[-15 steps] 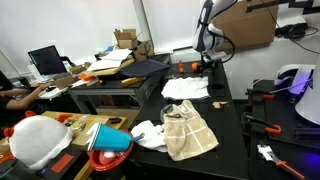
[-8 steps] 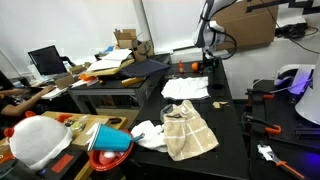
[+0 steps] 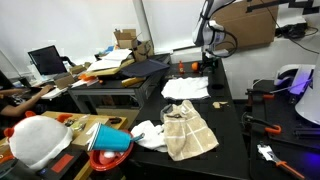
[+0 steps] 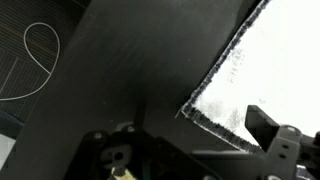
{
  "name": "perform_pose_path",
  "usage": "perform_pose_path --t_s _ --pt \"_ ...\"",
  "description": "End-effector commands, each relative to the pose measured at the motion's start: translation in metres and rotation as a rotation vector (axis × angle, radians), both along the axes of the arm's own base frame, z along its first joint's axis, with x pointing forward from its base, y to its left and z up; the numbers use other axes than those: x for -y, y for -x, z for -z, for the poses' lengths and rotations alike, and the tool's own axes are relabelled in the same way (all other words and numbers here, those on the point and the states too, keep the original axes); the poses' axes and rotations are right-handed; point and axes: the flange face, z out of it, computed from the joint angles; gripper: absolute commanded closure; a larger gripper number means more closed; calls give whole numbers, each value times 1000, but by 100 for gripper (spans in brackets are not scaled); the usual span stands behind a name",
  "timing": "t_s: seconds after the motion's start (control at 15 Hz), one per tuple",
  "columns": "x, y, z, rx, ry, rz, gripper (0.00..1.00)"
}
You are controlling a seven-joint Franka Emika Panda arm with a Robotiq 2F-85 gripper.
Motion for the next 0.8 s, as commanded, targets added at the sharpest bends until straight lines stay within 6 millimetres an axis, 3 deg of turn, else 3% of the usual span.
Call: perform_pose_path --t_s 0.0,0.4,0.47,0.53,0.73 --pt "-9 -7 -2 12 -19 -30 0" --pt "-15 -15 4 22 -9 -47 0" --pt "-15 -16 5 25 -3 -49 25" --pt "-15 -16 6 31 7 -52 28" --pt "-12 -17 9 44 38 -53 51"
